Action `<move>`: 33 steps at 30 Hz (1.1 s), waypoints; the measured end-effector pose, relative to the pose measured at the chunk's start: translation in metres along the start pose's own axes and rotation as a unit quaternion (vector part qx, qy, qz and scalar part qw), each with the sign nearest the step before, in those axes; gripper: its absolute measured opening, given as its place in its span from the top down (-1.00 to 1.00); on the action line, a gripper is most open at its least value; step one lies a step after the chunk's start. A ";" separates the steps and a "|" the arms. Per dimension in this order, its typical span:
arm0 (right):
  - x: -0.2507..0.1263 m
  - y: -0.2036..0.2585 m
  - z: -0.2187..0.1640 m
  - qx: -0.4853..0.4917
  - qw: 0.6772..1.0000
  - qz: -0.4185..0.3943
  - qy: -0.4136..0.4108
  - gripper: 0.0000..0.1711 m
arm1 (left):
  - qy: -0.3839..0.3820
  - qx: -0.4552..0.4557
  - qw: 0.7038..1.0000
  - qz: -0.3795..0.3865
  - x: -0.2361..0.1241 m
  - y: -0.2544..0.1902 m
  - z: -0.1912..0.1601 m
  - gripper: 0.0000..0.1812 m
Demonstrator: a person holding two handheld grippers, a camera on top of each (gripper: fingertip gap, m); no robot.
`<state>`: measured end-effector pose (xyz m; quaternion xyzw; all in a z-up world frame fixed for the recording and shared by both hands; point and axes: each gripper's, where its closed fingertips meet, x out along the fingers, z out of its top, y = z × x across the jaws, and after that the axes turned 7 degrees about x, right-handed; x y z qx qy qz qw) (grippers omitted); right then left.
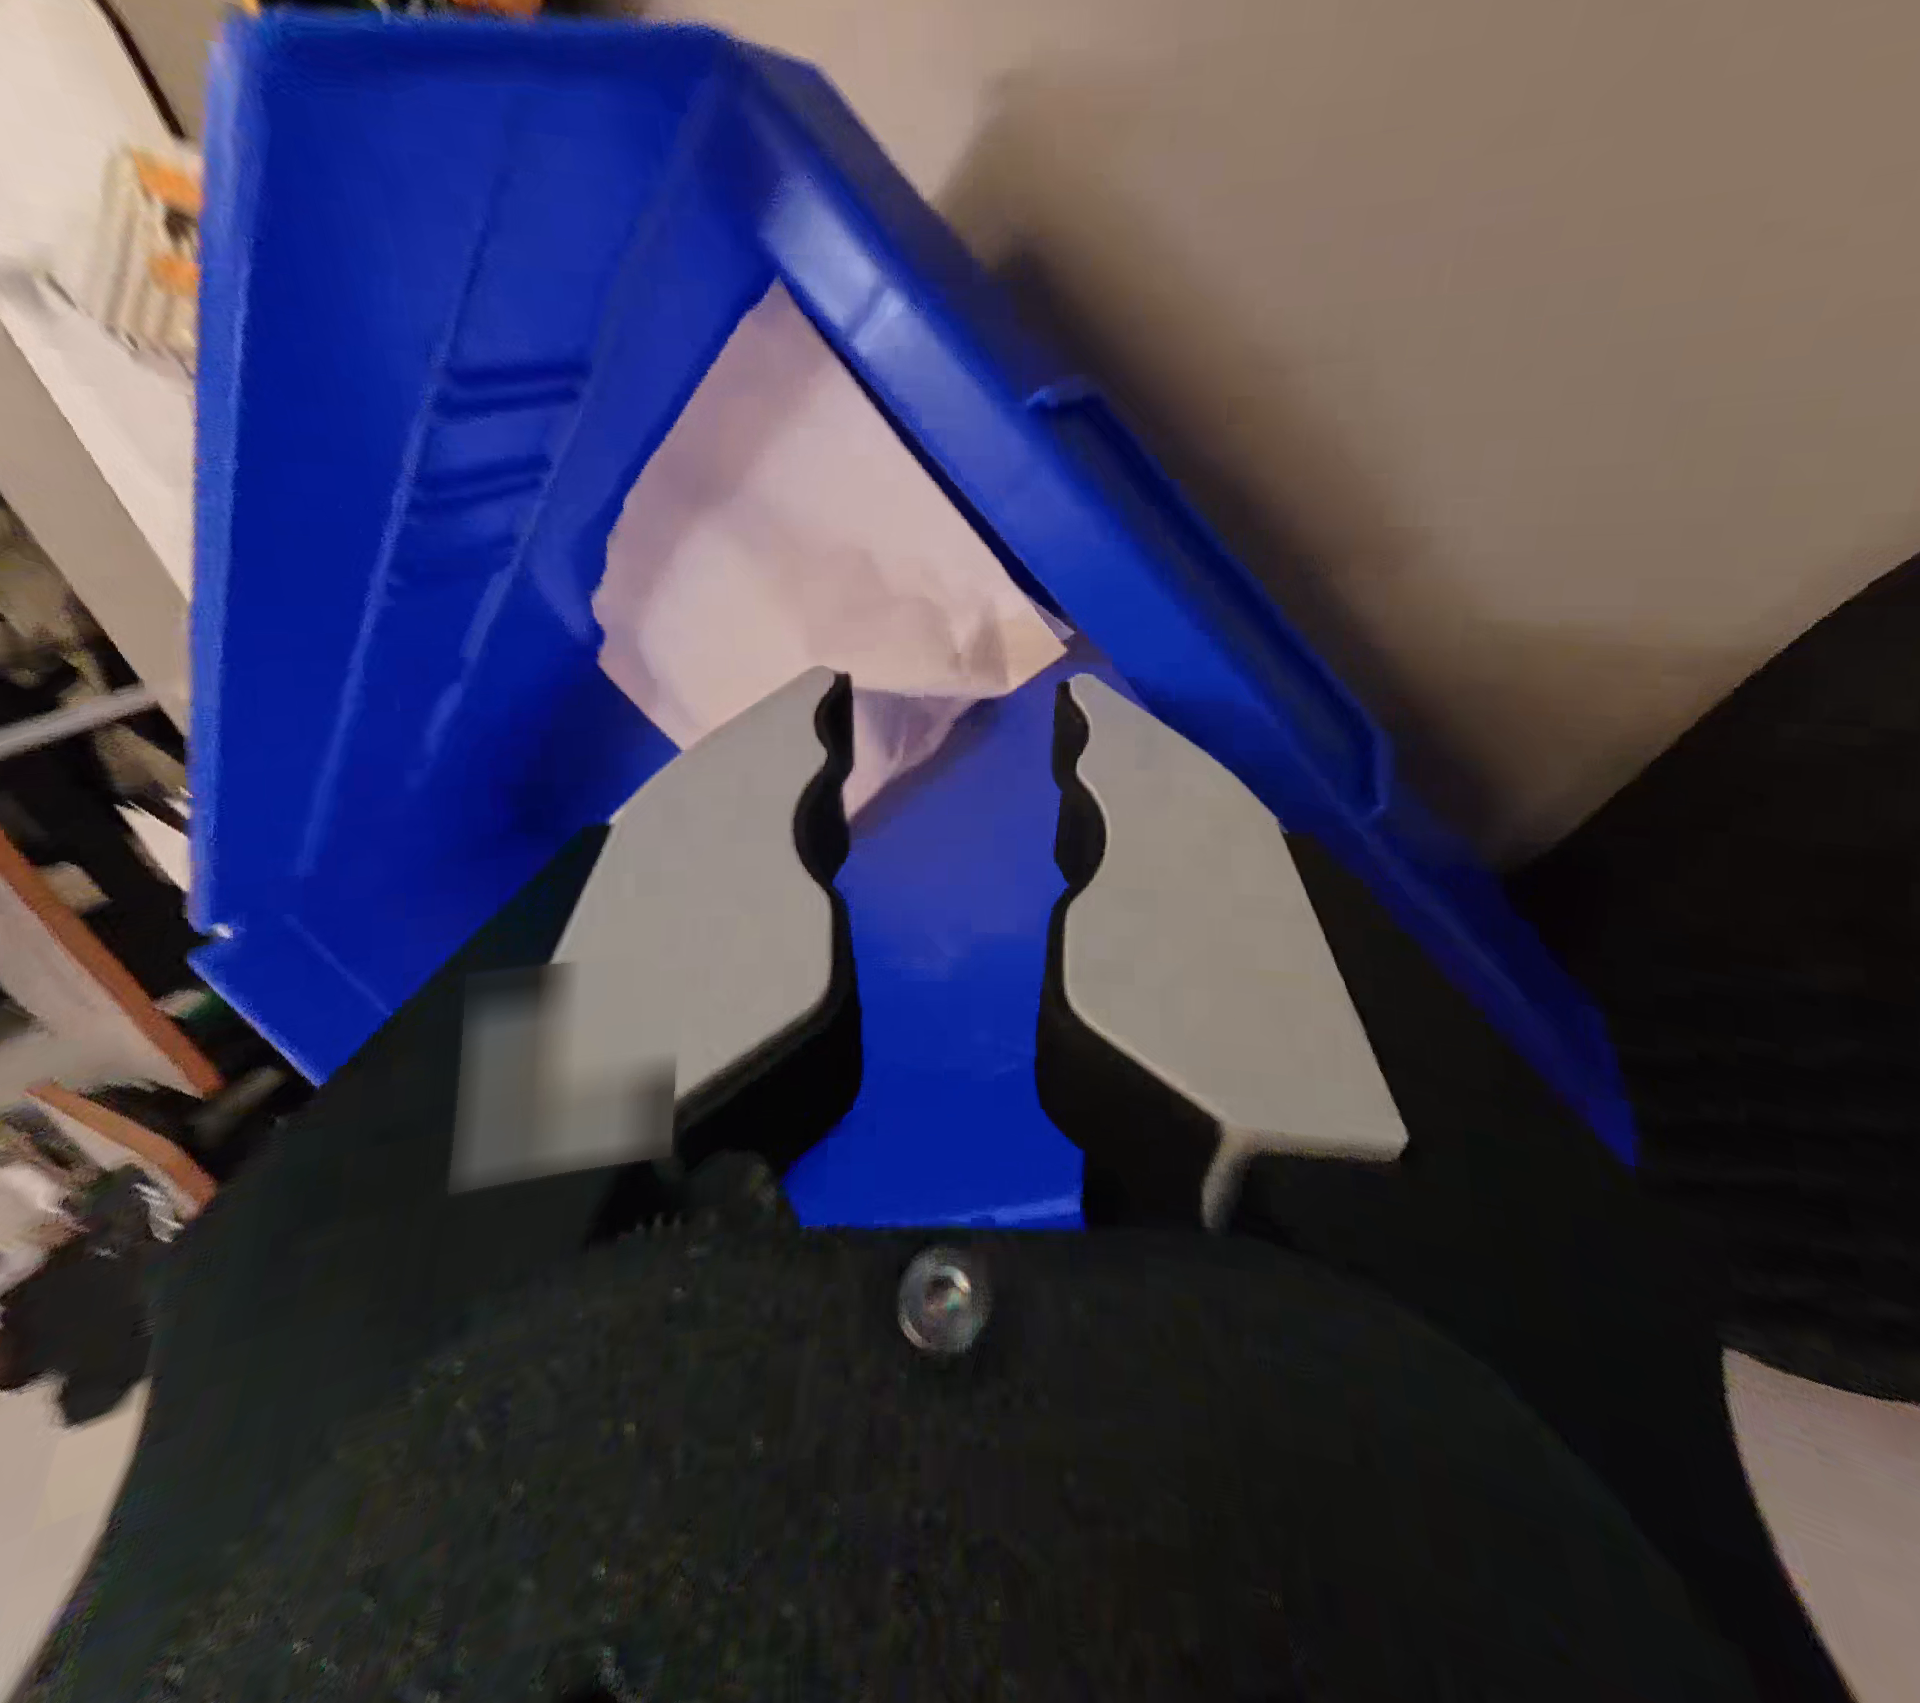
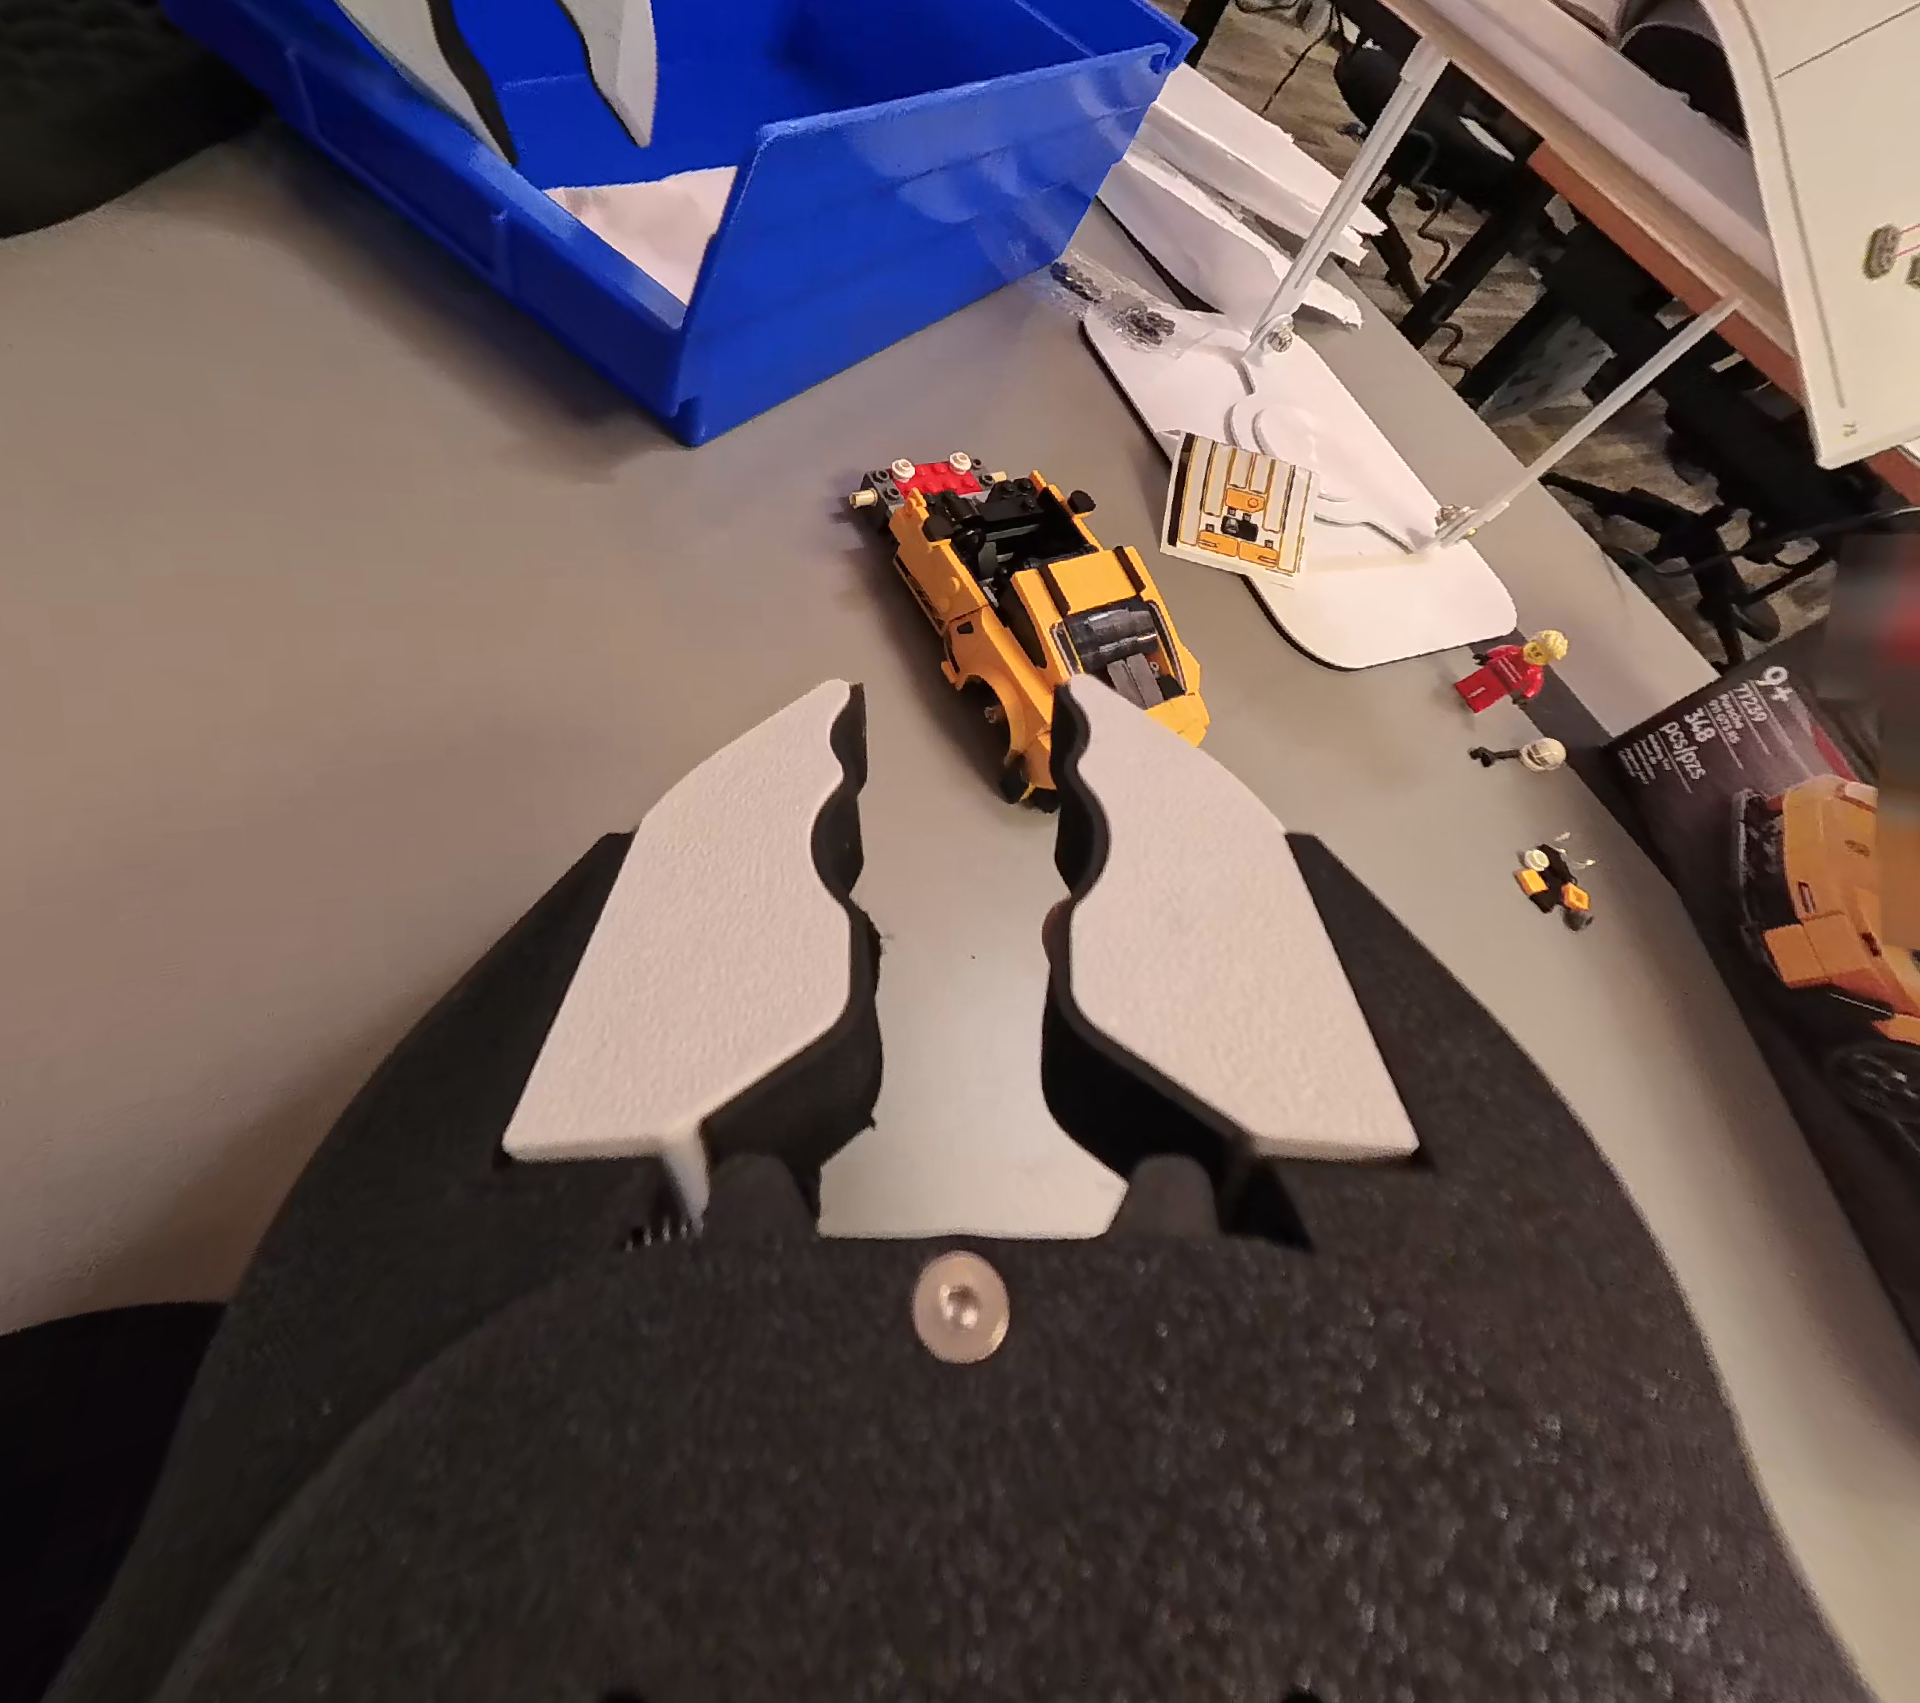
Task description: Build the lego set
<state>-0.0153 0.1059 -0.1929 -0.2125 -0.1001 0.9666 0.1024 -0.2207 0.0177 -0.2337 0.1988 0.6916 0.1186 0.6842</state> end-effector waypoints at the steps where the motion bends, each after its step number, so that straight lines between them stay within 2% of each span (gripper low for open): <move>1: 0.000 0.000 -0.001 0.001 1.000 0.000 0.001 0.61 | -0.001 0.022 1.000 0.011 0.002 0.001 0.000 0.58; 12: 0.008 -0.004 -0.013 0.021 1.000 0.006 0.015 0.61 | -0.046 0.145 0.987 0.058 0.019 0.000 0.003 0.62; 17: 0.008 -0.006 -0.013 0.026 1.000 0.005 0.014 0.61 | -0.066 0.116 0.988 0.077 0.022 -0.001 0.005 0.99; 25: 0.010 -0.004 -0.014 0.026 1.000 0.007 0.015 0.61 | -0.093 0.028 0.991 0.090 0.000 0.004 0.002 0.99; 28: 0.011 -0.004 -0.015 0.028 0.999 0.007 0.016 0.61 | -0.086 0.029 0.993 0.077 -0.011 0.000 -0.001 1.00; 33: 0.011 -0.003 -0.015 0.026 0.999 0.009 0.016 0.61 | -0.025 0.074 0.996 0.046 -0.031 -0.006 -0.013 0.99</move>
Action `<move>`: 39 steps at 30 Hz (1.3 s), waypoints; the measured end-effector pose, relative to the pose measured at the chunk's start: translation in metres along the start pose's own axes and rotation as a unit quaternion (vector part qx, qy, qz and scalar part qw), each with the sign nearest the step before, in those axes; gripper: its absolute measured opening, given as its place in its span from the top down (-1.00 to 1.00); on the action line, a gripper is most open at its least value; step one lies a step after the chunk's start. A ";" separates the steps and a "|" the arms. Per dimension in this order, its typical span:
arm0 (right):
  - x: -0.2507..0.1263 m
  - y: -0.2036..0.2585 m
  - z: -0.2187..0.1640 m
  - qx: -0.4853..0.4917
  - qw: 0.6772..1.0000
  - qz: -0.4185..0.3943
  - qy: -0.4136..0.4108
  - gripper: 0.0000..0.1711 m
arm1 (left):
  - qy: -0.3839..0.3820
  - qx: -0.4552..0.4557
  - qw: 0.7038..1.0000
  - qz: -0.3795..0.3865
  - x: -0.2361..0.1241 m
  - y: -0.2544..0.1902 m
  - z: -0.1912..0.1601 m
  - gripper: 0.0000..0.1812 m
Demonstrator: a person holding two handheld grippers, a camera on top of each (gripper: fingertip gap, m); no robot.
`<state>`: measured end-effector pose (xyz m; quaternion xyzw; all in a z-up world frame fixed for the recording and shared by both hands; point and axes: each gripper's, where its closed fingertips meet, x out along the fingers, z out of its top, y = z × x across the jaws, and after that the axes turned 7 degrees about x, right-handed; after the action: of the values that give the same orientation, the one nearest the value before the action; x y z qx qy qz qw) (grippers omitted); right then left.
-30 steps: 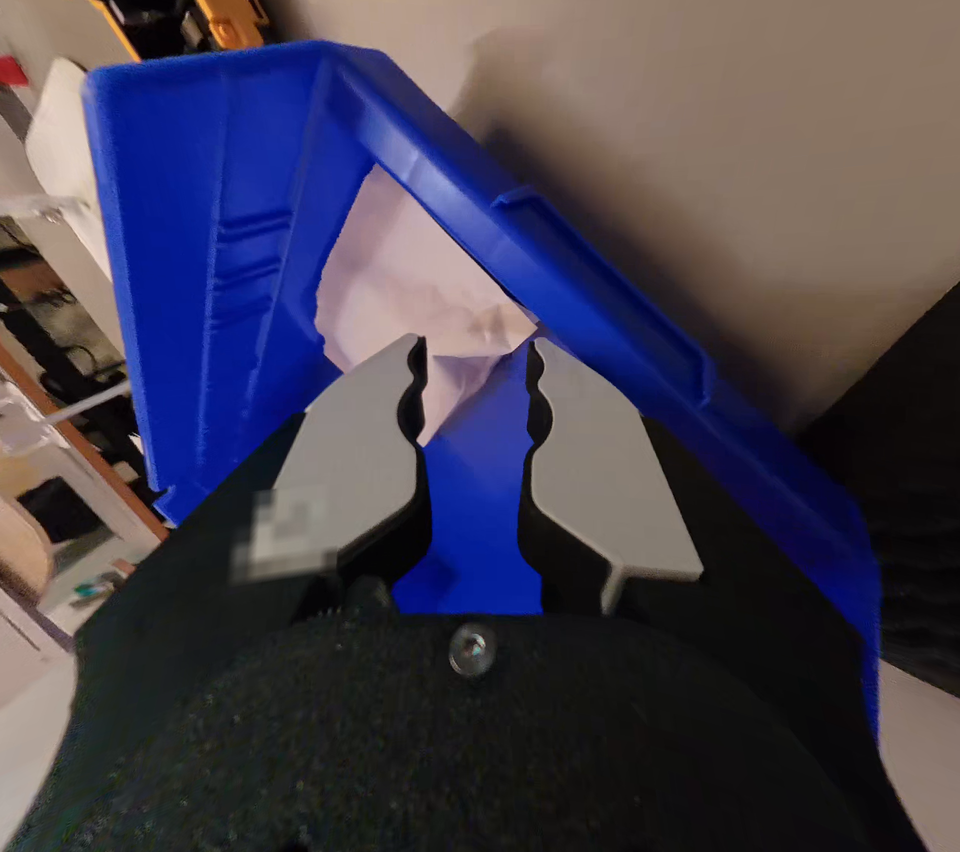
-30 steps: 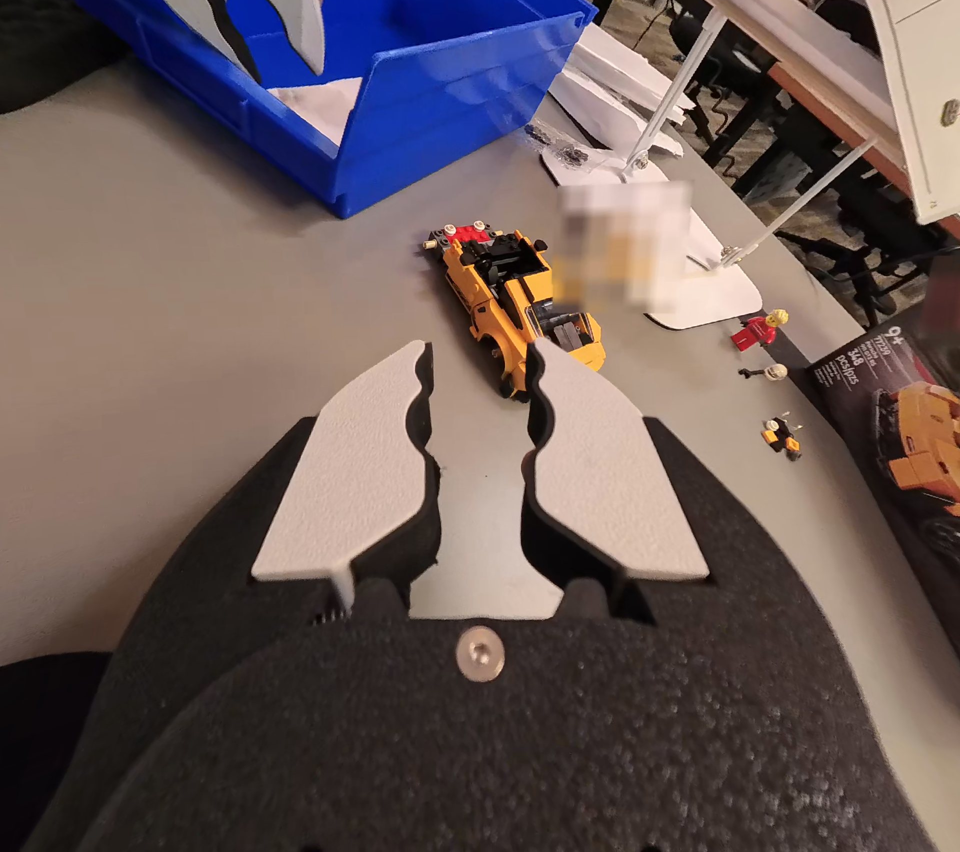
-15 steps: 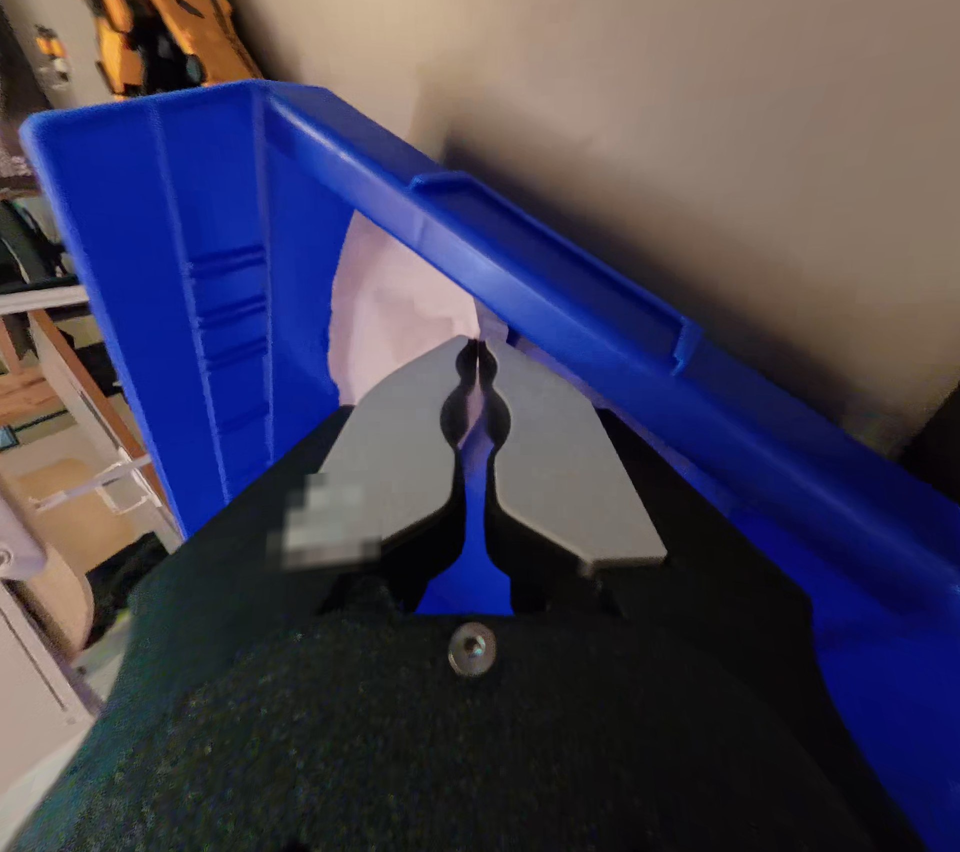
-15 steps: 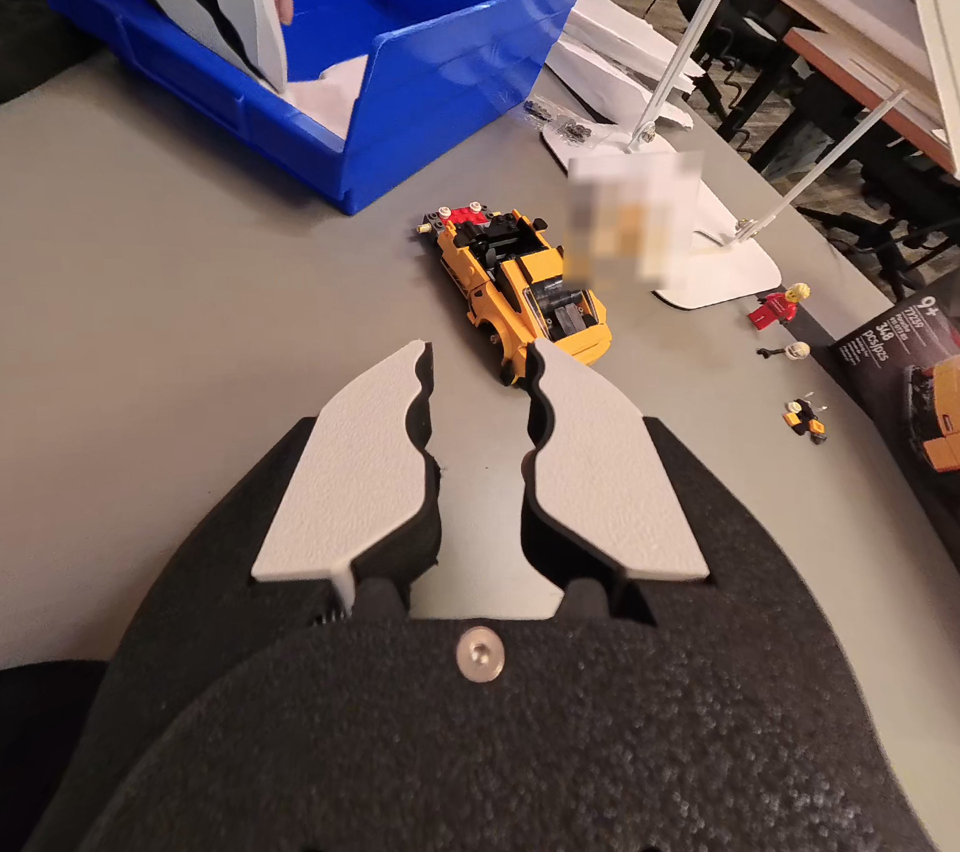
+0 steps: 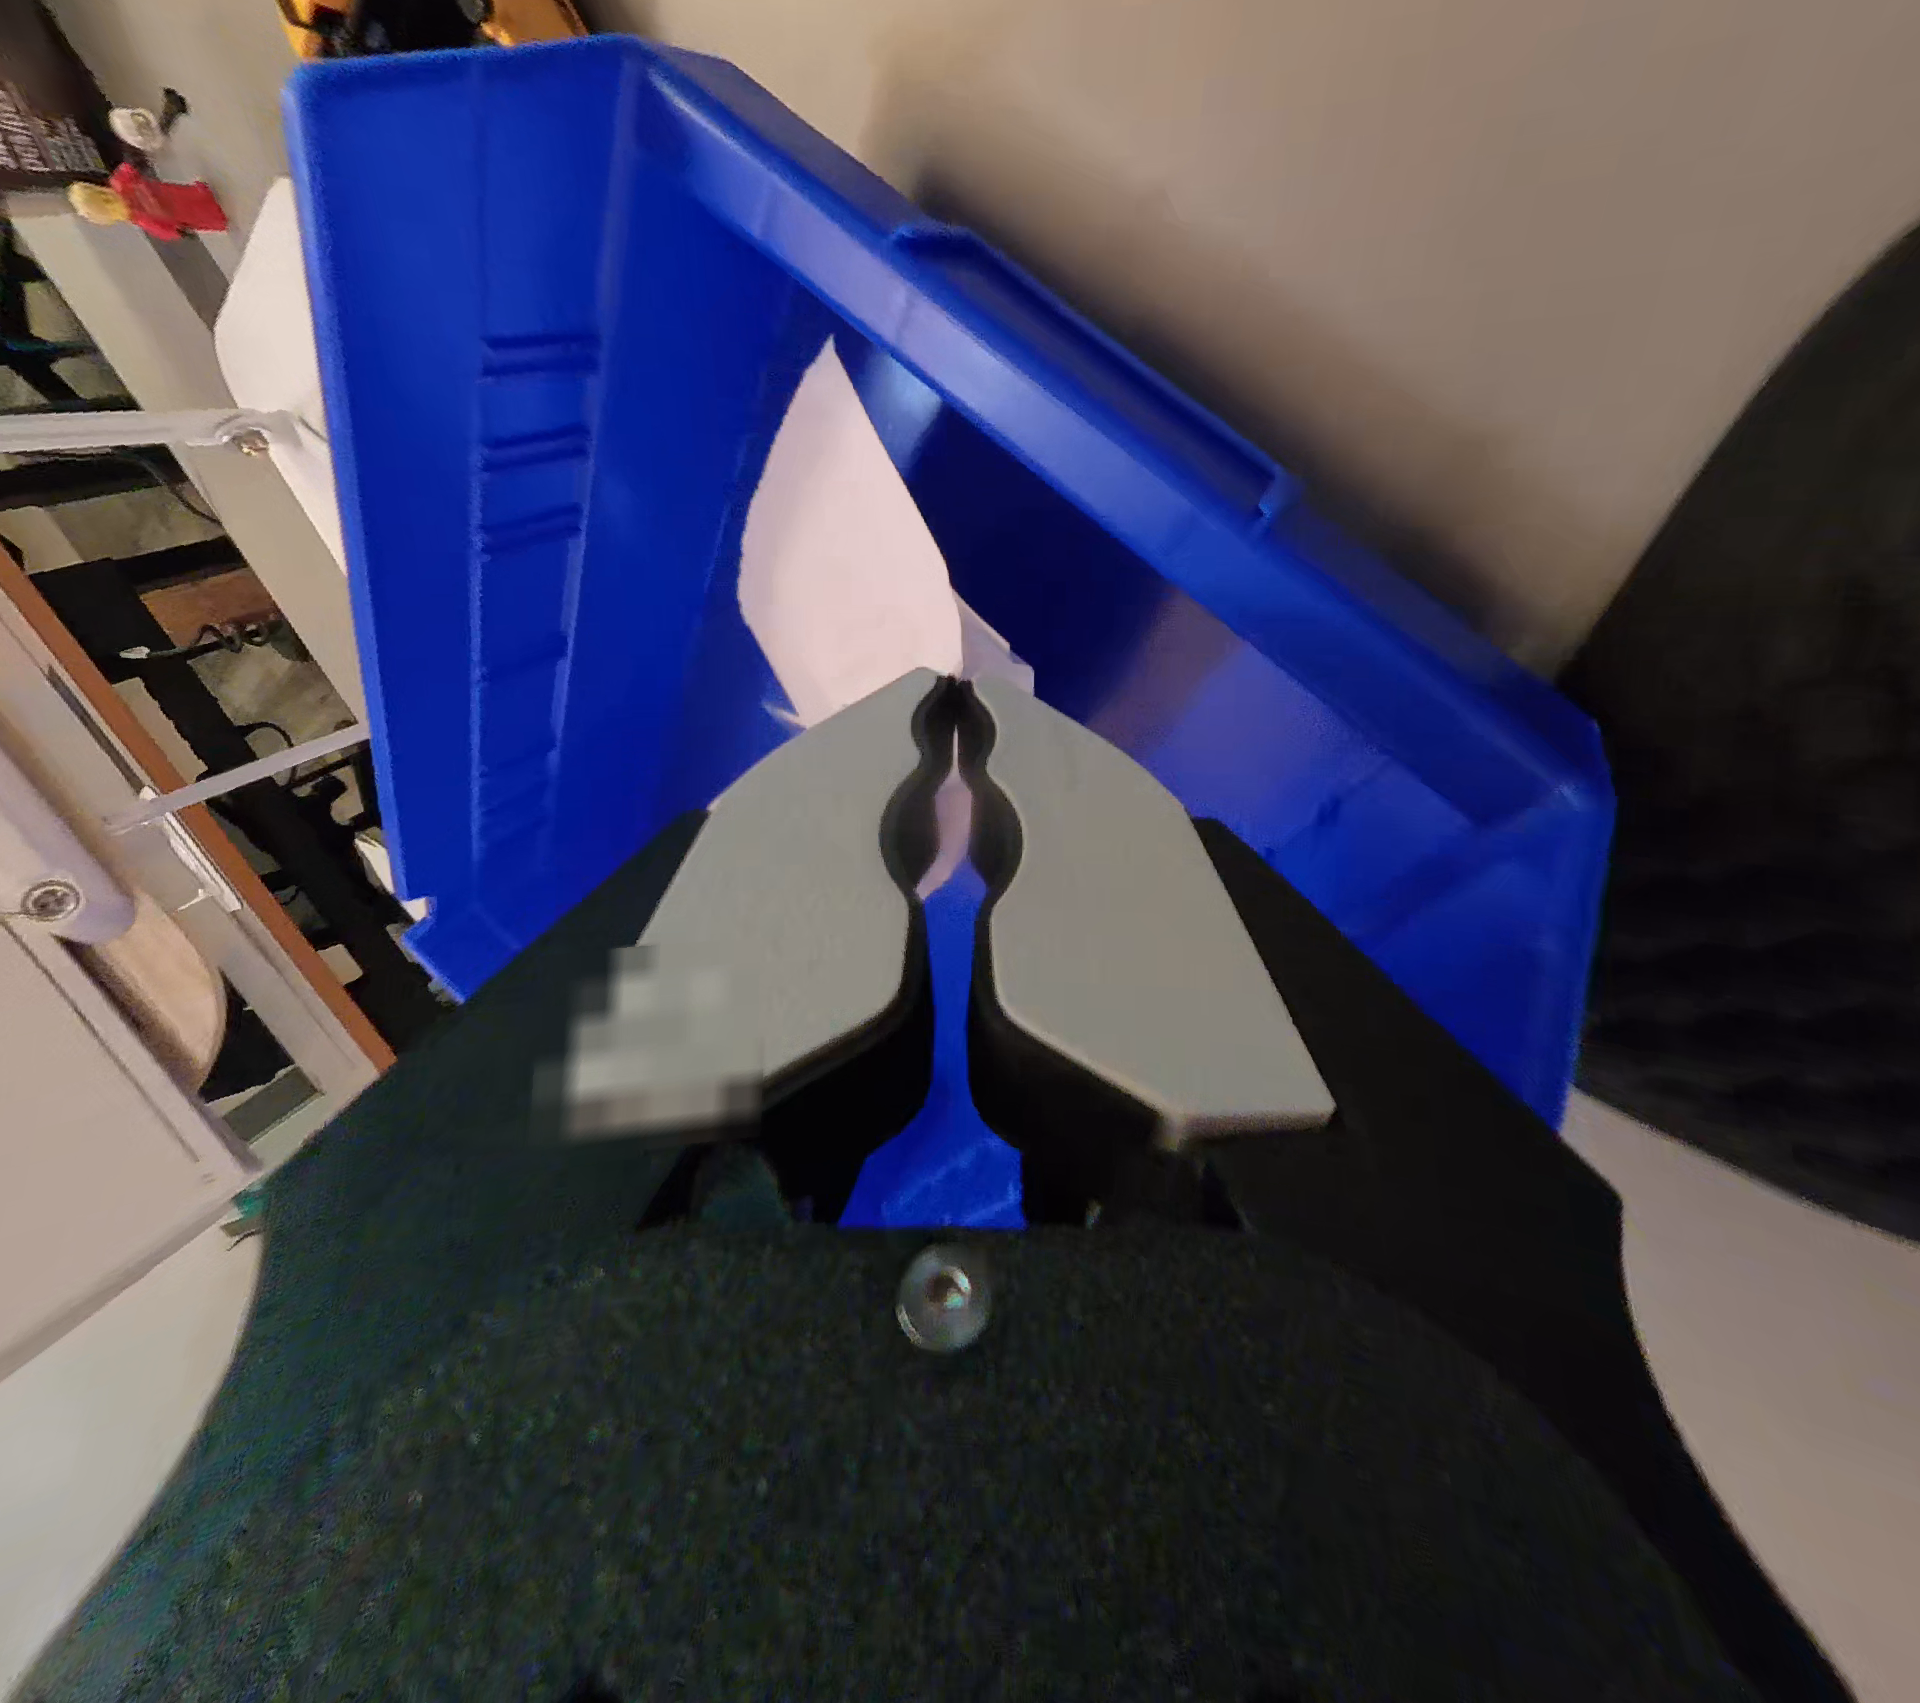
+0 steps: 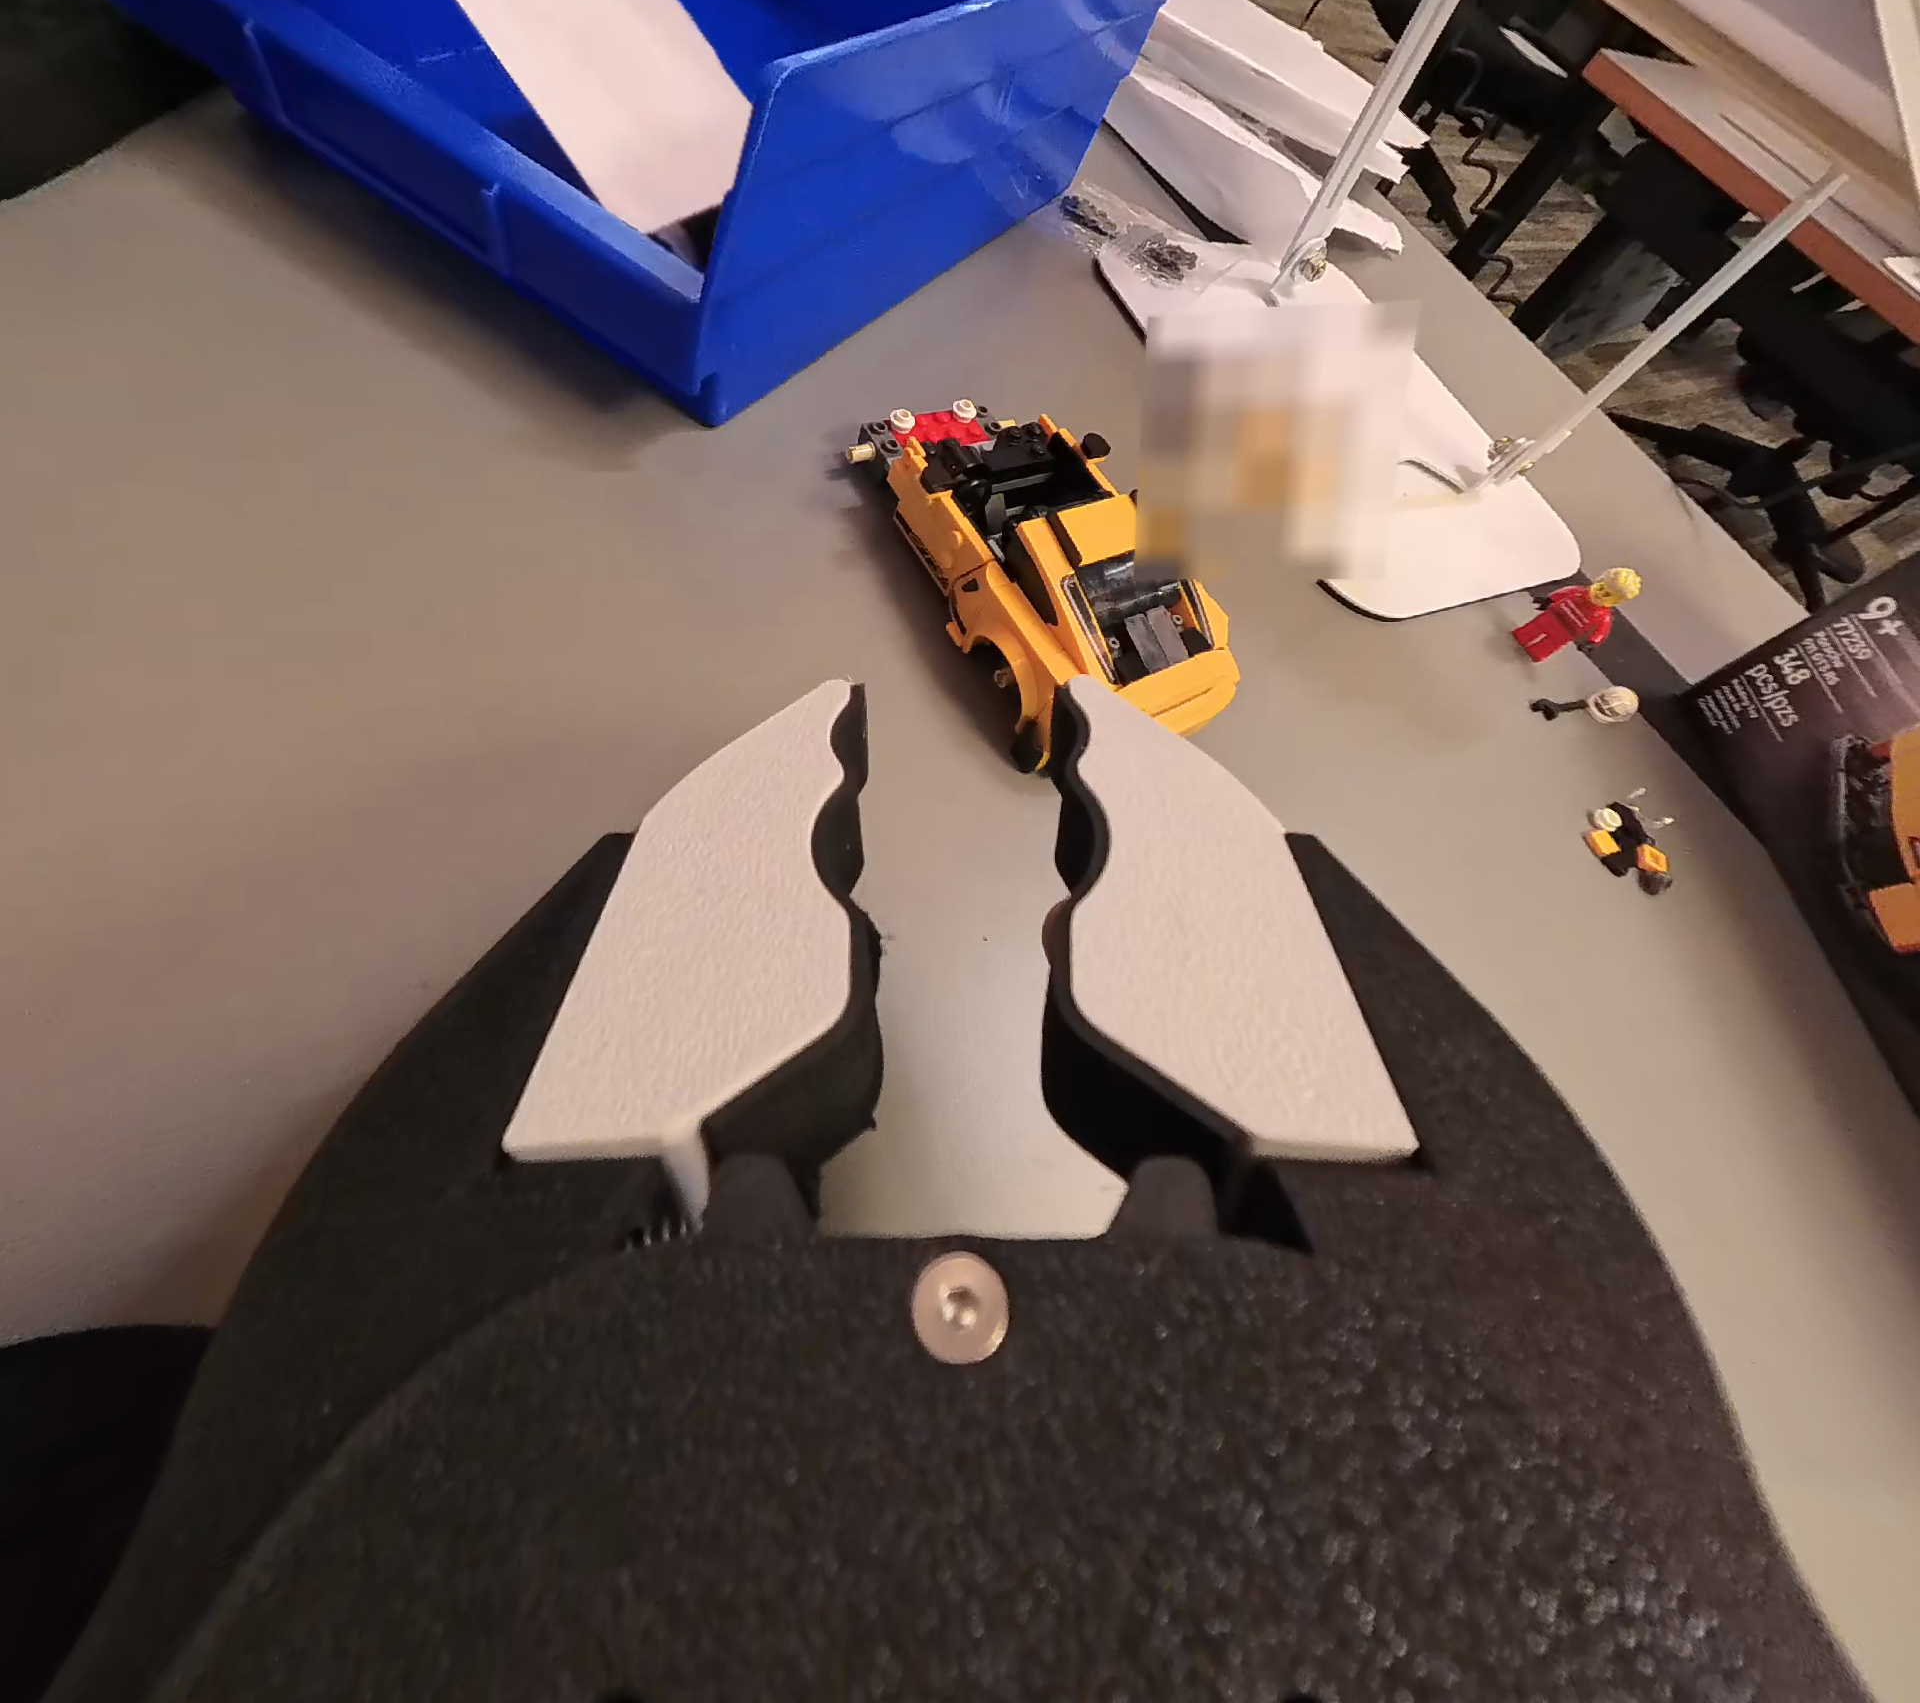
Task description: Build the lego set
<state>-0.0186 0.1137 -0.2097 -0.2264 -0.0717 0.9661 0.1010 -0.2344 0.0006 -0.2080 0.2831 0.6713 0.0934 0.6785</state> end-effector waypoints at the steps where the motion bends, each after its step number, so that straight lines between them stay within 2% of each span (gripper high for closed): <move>1: 0.000 0.000 0.000 0.000 1.000 0.000 0.000 0.61 | 0.012 0.010 1.000 -0.011 -0.004 -0.001 -0.001 0.99; 12: -0.005 0.004 0.007 -0.010 1.000 0.001 -0.009 0.61 | 0.107 0.102 0.980 -0.135 -0.034 0.005 -0.003 1.00; 22: -0.007 0.006 0.009 -0.015 1.000 0.002 -0.013 0.61 | 0.142 0.128 0.967 -0.170 -0.048 0.029 -0.001 0.99; 27: -0.007 0.007 0.010 -0.017 1.000 0.001 -0.013 0.61 | 0.098 0.035 0.973 -0.204 -0.060 0.034 0.002 0.99; 30: -0.007 0.008 0.009 -0.017 1.000 0.003 -0.012 0.61 | 0.059 -0.050 0.966 -0.247 -0.063 0.029 0.002 1.00; 35: -0.005 0.008 0.008 -0.012 1.000 0.005 -0.010 0.61 | 0.008 -0.205 0.925 -0.320 -0.063 0.028 -0.005 1.00; 39: -0.004 0.008 0.006 -0.009 1.000 0.007 -0.008 0.61 | -0.012 -0.274 0.891 -0.363 -0.057 0.029 -0.008 1.00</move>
<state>-0.0190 0.1044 -0.2044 -0.2202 -0.0791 0.9679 0.0918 -0.2392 -0.0022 -0.1432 -0.1762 0.6671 0.0172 0.7236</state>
